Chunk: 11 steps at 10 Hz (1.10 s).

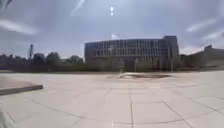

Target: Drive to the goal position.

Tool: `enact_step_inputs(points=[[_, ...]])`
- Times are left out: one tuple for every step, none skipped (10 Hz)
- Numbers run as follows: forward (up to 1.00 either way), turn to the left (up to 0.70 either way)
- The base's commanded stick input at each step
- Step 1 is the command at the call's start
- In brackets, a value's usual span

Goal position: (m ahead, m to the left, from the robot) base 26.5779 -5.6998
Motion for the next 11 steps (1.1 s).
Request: enact_step_inputs(points=[[1.00,-0.40],[1.00,-0.40],[1.00,-0.39],[1.00,-0.40],[1.00,-0.40],[1.00,-0.40],[1.00,-0.40],[1.00,-0.39],[1.00,-0.39],[1.00,-0.40],[1.00,-0.40]])
